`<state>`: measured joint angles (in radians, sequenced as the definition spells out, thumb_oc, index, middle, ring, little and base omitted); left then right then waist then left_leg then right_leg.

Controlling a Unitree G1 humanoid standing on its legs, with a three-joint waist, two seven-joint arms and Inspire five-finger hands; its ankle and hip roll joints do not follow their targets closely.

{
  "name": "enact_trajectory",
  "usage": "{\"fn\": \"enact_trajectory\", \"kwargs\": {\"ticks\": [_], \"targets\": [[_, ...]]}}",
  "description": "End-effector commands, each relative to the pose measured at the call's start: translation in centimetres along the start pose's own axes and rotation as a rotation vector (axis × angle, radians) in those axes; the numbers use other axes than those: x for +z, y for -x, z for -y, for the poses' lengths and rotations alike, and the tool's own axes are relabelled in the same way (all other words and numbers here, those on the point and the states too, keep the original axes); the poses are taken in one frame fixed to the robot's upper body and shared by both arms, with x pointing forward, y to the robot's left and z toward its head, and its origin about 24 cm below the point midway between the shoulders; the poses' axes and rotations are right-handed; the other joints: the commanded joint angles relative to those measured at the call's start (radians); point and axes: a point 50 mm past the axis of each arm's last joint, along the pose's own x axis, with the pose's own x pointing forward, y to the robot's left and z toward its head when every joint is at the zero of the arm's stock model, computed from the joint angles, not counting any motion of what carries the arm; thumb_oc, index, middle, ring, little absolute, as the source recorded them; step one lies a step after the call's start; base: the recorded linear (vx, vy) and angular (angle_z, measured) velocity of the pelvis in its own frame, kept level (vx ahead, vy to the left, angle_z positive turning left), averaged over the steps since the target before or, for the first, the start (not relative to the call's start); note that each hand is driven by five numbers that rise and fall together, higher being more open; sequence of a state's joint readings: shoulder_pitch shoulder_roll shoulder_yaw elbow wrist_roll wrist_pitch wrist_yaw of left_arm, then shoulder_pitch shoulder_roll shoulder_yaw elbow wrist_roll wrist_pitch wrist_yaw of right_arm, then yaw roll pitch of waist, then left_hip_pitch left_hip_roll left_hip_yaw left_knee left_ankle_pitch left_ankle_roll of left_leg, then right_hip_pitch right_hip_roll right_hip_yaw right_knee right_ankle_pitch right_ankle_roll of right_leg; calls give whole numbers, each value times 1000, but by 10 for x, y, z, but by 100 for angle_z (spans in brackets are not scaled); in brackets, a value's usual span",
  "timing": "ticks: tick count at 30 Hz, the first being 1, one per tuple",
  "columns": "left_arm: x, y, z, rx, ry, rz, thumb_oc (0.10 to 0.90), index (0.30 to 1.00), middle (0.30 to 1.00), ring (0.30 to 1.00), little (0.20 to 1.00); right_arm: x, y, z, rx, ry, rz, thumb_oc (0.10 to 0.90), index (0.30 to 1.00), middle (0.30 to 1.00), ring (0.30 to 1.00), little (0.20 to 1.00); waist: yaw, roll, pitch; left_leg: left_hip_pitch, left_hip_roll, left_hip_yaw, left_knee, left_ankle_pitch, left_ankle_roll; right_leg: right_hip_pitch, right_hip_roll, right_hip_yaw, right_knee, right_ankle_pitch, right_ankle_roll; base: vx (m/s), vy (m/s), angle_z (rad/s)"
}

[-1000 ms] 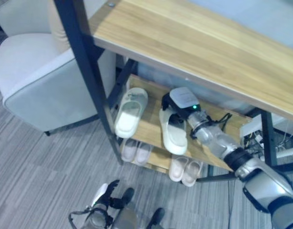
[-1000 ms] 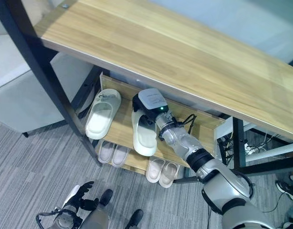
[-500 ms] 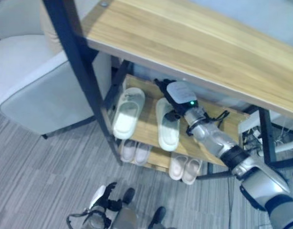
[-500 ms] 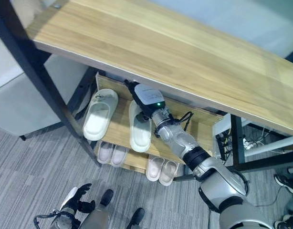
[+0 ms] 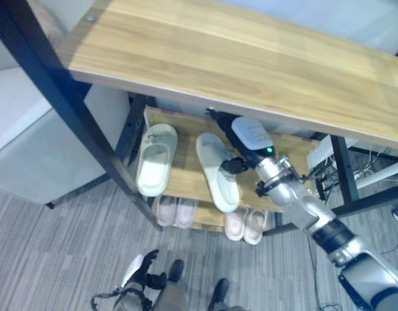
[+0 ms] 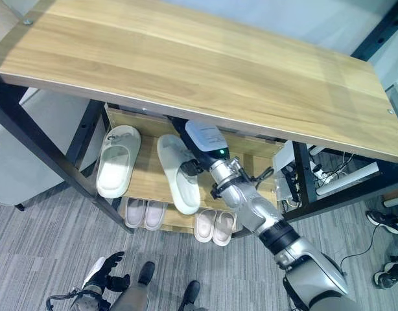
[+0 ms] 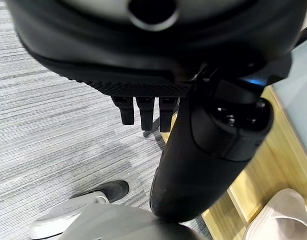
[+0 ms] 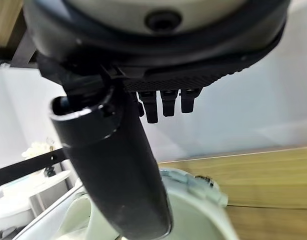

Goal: Arrange the slippers neatly on the shoe rack.

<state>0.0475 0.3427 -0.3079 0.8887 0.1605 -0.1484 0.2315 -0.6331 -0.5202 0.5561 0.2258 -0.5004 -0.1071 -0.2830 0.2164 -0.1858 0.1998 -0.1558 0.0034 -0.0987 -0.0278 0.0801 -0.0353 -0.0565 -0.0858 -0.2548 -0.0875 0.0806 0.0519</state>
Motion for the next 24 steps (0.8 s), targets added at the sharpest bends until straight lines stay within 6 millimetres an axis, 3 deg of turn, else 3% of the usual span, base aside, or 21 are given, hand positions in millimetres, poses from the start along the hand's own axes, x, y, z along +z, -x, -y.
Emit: {"fn": "enact_trajectory", "kwargs": {"ticks": [1, 13, 24], "targets": [[2, 7, 28, -80, 24, 11, 800, 900, 900, 900, 900, 16, -12, 54, -221, -82, 115, 800, 900, 900, 900, 900, -18, 36, -91, 75, 26, 4, -55, -77, -4, 49, -18, -9, 24, -95, 77, 0, 0, 0], [4, 8, 34, -102, 23, 16, 800, 900, 900, 900, 900, 4, -27, 43, -132, 2, 56, 800, 900, 900, 900, 900, -17, 32, -94, 81, 29, 9, -57, -79, -6, 53, -12, -6, 14, -92, 76, 2, 0, -1], [1, 7, 31, -80, 16, 7, 800, 900, 900, 900, 900, -2, -47, 35, -143, 62, -9, 800, 900, 900, 900, 900, 16, 30, -84, 72, 25, 0, -54, -78, -3, 51, -14, -11, 15, -90, 77, 1, 3, 1]]}}
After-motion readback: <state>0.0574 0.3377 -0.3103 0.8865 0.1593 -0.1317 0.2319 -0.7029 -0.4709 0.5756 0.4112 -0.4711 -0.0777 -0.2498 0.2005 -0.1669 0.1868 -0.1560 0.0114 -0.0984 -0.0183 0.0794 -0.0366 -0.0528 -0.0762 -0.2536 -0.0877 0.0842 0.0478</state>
